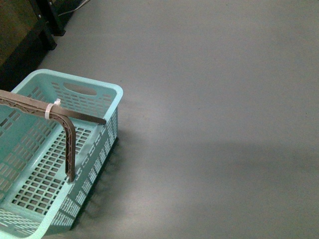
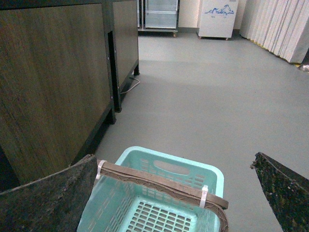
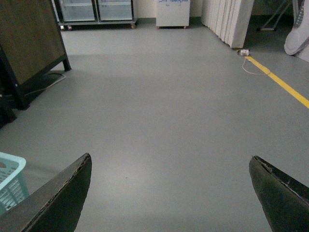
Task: Pick lemon and mango into basket
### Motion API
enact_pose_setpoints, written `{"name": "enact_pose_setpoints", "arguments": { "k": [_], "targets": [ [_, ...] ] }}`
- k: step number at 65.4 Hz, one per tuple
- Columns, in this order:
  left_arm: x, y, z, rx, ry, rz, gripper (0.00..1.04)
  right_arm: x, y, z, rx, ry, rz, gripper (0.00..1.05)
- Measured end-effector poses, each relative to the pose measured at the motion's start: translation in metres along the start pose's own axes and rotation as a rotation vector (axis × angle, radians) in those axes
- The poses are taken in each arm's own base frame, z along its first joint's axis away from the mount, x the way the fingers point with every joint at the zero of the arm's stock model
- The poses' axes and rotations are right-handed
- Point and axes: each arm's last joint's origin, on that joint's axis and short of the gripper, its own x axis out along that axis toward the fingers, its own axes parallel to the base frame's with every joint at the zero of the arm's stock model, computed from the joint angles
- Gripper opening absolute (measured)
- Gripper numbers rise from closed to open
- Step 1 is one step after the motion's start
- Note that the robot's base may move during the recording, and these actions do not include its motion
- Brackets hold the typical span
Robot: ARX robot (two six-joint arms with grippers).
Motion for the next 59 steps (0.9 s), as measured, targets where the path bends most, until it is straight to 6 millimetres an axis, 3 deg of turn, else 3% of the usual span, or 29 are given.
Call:
{"name": "enact_pose_setpoints", "arguments": {
  "k": [29, 34, 38, 45, 59],
  "targets": [
    [0.0, 0.0, 0.0, 0.0, 0.0, 0.0, 0.98, 0.0, 0.0, 0.0, 0.0, 0.0, 0.0, 0.96],
    [0.001, 0.001, -0.001, -0.233, 0.312, 0.056, 0.98, 0.0, 0.0, 0.0, 0.0, 0.0, 0.0, 0.96],
    [0.004, 0.004, -0.004, -0.449, 0.446, 0.112, 0.98, 0.0, 0.0, 0.0, 0.0, 0.0, 0.0, 0.96],
    [0.017, 0.01, -0.007, -0.751, 0.482, 0.174, 0.98, 0.0, 0.0, 0.0, 0.0, 0.0, 0.0, 0.96],
    [0.058, 0.033, -0.023, -1.003, 0.494, 0.282, 0.98, 0.0, 0.0, 0.0, 0.0, 0.0, 0.0, 0.96]
  ]
}}
